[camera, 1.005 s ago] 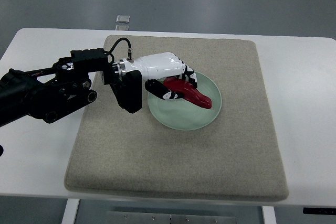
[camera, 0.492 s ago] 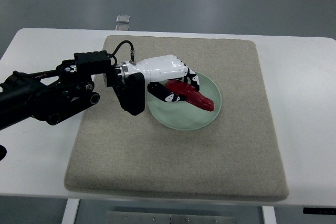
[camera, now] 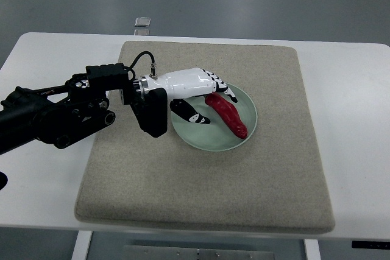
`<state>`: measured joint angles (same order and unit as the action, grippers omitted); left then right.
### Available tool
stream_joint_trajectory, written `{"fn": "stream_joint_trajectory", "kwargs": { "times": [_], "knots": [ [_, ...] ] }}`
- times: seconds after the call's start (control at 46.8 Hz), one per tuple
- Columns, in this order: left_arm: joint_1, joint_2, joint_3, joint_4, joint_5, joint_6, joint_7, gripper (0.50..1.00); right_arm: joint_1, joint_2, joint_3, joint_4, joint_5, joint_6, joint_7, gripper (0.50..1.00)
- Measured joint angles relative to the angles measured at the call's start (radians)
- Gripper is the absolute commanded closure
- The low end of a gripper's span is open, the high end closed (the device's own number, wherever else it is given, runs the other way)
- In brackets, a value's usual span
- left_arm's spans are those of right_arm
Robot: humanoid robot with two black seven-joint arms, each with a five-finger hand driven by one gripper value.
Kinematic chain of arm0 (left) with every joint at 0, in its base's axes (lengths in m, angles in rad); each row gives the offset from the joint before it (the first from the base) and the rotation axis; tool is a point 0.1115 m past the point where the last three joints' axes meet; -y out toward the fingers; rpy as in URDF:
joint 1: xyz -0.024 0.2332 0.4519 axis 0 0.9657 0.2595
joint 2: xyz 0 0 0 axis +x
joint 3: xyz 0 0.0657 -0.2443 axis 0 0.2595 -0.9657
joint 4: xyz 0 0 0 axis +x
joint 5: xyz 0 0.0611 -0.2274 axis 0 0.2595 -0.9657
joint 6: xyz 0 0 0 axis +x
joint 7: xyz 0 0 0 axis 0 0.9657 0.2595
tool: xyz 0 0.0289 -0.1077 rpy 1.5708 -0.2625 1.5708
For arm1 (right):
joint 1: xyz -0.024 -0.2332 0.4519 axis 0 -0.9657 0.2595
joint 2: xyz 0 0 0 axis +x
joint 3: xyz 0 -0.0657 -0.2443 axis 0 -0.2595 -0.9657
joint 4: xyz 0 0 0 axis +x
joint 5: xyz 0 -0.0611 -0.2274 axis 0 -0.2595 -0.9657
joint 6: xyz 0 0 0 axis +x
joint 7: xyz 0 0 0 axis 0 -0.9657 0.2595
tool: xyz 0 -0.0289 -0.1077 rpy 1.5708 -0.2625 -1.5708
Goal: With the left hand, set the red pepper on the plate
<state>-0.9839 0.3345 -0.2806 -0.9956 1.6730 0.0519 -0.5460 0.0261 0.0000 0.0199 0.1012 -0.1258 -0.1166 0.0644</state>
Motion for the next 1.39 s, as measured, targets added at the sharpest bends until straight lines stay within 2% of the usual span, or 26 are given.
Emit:
{"fn": "stream_joint_trajectory", "kwargs": {
  "times": [0.086, 0.171, 0.321, 0.449, 0.492, 0.578, 0.834, 1.155, 1.39],
  "knots": [
    [0.002, 0.0, 0.0, 0.0, -0.008, 0.0, 0.0, 0.611, 0.0, 0.0, 0.0, 0.0, 0.0, 0.0, 0.0, 0.572],
    [0.003, 0.001, -0.006, 0.003, -0.02, 0.002, 0.0, 0.544, 0.0, 0.0, 0.0, 0.0, 0.0, 0.0, 0.0, 0.572],
    [0.004, 0.003, -0.025, 0.026, -0.071, 0.02, 0.002, 0.542, -0.001, 0.0, 0.0, 0.0, 0.0, 0.0, 0.0, 0.572],
    [0.004, 0.007, -0.04, 0.05, -0.285, 0.028, 0.003, 0.534, 0.0, 0.0, 0.0, 0.0, 0.0, 0.0, 0.0, 0.572],
    [0.003, 0.009, -0.042, 0.059, -0.358, 0.029, 0.004, 0.51, 0.0, 0.0, 0.0, 0.0, 0.0, 0.0, 0.0, 0.572],
    [0.003, 0.012, -0.045, 0.085, -0.505, 0.043, 0.005, 0.508, 0.0, 0.0, 0.0, 0.0, 0.0, 0.0, 0.0, 0.572],
    [0.008, 0.012, -0.061, 0.118, -0.969, 0.163, 0.005, 0.508, 0.0, 0.0, 0.0, 0.0, 0.0, 0.0, 0.0, 0.572],
    [0.063, 0.009, -0.15, 0.18, -1.526, 0.175, 0.004, 0.508, 0.0, 0.0, 0.0, 0.0, 0.0, 0.0, 0.0, 0.572],
    [0.132, -0.002, -0.267, 0.21, -1.683, 0.164, 0.005, 0.506, 0.0, 0.0, 0.0, 0.0, 0.0, 0.0, 0.0, 0.572]
  ]
}}
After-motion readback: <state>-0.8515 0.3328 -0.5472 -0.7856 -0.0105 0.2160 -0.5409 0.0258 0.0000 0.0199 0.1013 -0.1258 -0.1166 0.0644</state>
